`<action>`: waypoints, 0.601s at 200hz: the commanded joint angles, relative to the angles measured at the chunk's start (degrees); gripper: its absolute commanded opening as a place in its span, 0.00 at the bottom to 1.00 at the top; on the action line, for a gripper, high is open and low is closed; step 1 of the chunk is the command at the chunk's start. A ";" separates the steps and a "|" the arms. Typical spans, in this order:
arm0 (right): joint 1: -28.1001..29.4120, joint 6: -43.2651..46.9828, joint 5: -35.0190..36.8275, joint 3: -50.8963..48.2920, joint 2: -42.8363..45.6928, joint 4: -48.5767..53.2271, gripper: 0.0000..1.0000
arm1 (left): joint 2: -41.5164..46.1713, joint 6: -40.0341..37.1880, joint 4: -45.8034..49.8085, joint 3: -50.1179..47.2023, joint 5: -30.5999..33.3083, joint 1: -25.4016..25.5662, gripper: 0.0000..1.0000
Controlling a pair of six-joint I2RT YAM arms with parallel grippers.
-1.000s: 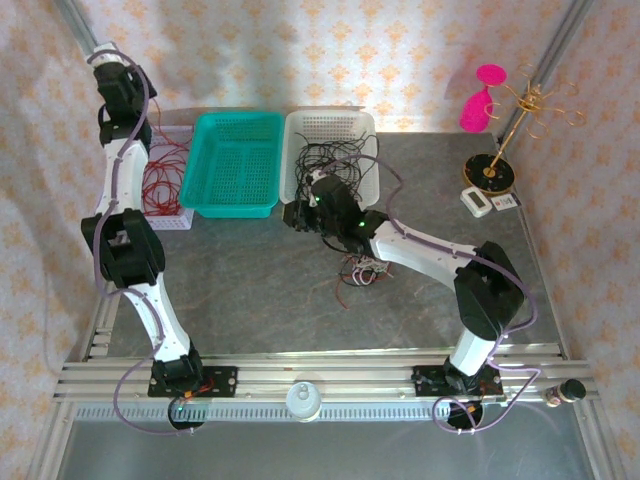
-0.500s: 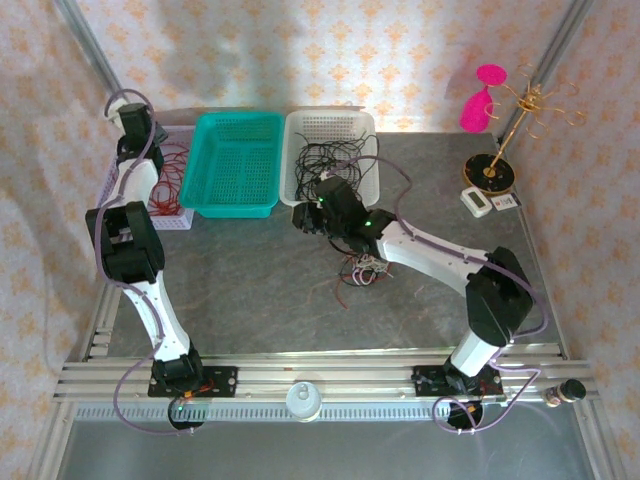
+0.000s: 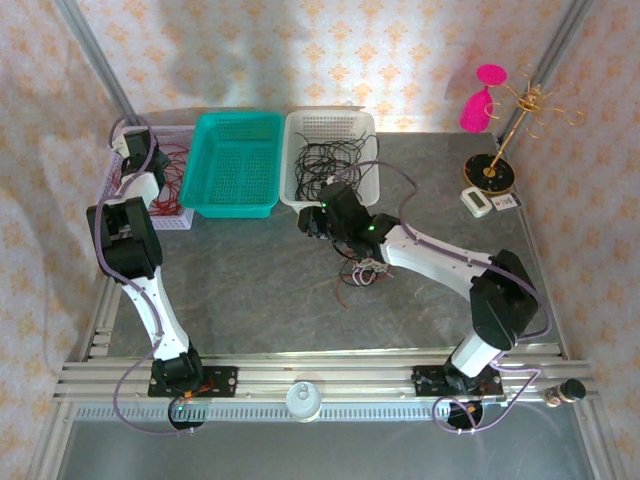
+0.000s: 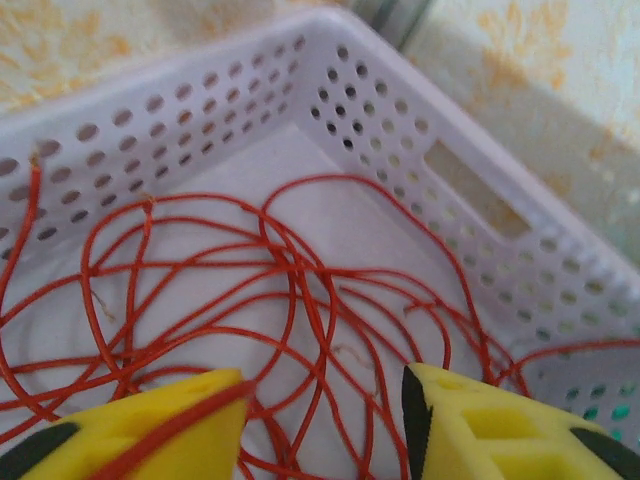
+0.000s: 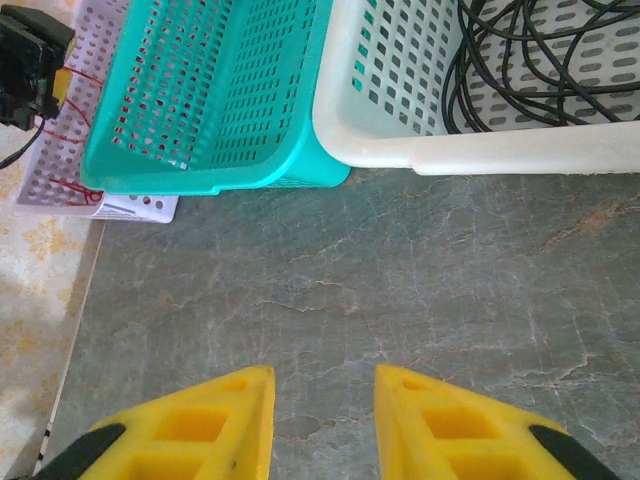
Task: Untangle the cables
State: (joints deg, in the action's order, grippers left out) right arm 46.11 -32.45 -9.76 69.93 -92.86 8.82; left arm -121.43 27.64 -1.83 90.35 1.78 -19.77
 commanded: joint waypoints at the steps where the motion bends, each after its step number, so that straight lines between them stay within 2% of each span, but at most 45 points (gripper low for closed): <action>1: 0.72 -0.83 2.25 -0.61 2.28 0.32 0.33 | 1.17 1.00 -0.12 -1.49 -3.37 0.16 0.53; 34: 1.16 -0.65 2.00 -0.52 1.89 0.09 0.33 | 6.13 2.32 -3.25 -6.46 -4.49 0.42 0.63; 46: 1.35 -0.45 2.23 -0.51 1.89 0.12 0.34 | 6.71 2.22 -1.85 -5.80 -5.46 0.41 0.77; 61: 1.51 -0.18 2.60 -0.61 2.07 0.20 0.34 | 7.81 2.33 -1.11 -5.99 -8.11 0.43 0.89; 96: 1.50 1.15 4.93 -0.38 3.02 1.28 0.36 | 14.65 3.85 -5.08 -14.54 -9.33 0.51 0.90; 120: 1.53 2.41 5.26 0.55 3.47 2.07 0.37 | 17.40 4.60 -4.23 -17.41 -10.54 0.64 0.90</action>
State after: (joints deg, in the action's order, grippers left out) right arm 47.31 -31.88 -7.14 69.84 -91.83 9.45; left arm -107.20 30.61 -4.34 75.40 -6.87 -19.51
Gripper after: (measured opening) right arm 0.366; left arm 0.902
